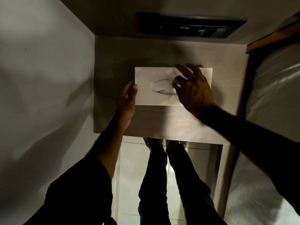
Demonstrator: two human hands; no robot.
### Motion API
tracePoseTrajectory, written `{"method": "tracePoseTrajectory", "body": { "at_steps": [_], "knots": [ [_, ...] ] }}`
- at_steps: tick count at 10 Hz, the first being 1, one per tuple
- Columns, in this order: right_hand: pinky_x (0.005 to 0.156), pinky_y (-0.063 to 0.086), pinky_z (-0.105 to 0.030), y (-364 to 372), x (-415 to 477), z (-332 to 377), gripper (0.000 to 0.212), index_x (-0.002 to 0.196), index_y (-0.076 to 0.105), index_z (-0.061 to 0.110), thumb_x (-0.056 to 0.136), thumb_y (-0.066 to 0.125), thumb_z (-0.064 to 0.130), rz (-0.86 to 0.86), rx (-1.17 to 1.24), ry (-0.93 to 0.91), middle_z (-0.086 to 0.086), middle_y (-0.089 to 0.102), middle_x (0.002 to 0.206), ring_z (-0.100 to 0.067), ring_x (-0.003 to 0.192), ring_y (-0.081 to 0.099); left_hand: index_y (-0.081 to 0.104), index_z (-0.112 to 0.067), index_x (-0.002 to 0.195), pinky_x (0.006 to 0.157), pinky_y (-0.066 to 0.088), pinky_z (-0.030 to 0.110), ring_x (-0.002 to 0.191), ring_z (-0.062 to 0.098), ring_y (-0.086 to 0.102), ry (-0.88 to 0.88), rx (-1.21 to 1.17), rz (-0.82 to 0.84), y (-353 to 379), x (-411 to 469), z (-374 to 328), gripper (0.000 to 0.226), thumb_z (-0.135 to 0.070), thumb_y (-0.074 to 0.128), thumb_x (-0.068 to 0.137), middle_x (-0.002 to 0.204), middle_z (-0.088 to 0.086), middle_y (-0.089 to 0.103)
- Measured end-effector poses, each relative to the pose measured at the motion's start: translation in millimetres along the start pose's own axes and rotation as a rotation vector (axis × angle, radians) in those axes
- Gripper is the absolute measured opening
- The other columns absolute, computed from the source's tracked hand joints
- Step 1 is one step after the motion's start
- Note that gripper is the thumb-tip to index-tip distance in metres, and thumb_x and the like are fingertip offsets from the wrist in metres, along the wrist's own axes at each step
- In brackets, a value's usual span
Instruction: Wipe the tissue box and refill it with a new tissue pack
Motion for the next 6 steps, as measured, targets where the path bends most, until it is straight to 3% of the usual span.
{"method": "tracePoseTrajectory", "body": {
  "at_steps": [2,3,5,6],
  "knots": [
    [0.113,0.037,-0.043,-5,-5,-3,0.027,0.107,0.071,0.017,0.102,0.047,0.03,-0.071,0.054,0.026,0.0,0.041,0.158,-0.03,0.147,0.03,0.051,-0.021,0.138,0.063,0.05,0.009,0.09,0.0,0.063,0.022,0.0,-0.011,1,1,0,0.044,-0.041,0.048,0.099,0.116,-0.001,0.064],
    [0.114,0.035,-0.041,-3,-4,-2,0.028,0.111,0.072,0.015,0.1,0.051,0.029,-0.071,0.077,0.013,-0.002,0.044,0.156,-0.03,0.145,0.032,0.051,-0.021,0.138,0.062,0.049,0.005,0.084,-0.008,0.062,0.029,-0.012,-0.04,0,1,-1,0.044,-0.04,0.049,0.099,0.112,-0.006,0.063],
    [0.114,0.033,-0.035,-20,-28,-16,0.03,0.117,0.071,0.014,0.095,0.058,0.03,-0.185,0.177,0.016,-0.004,0.055,0.146,-0.03,0.134,0.048,0.042,-0.025,0.143,0.087,0.051,0.022,0.113,0.009,0.056,-0.001,-0.03,-0.097,-6,-4,-9,0.052,-0.043,0.054,0.096,0.139,0.001,0.055],
    [0.106,0.035,-0.025,-43,-65,-41,0.026,0.113,0.073,0.017,0.093,0.062,0.028,-0.358,0.251,0.079,-0.001,0.064,0.137,-0.021,0.124,0.058,0.044,-0.021,0.143,0.068,0.044,-0.001,0.102,-0.003,0.053,0.125,0.072,-0.182,-14,-20,-30,0.049,-0.041,0.05,0.098,0.133,-0.003,0.056]
  ]
}}
Point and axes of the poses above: each hand's wrist, its own x-axis towards the middle knuckle, its own y-axis out of the palm, z = x × y, the point moved 7 cm from there along x, towards the middle knuckle
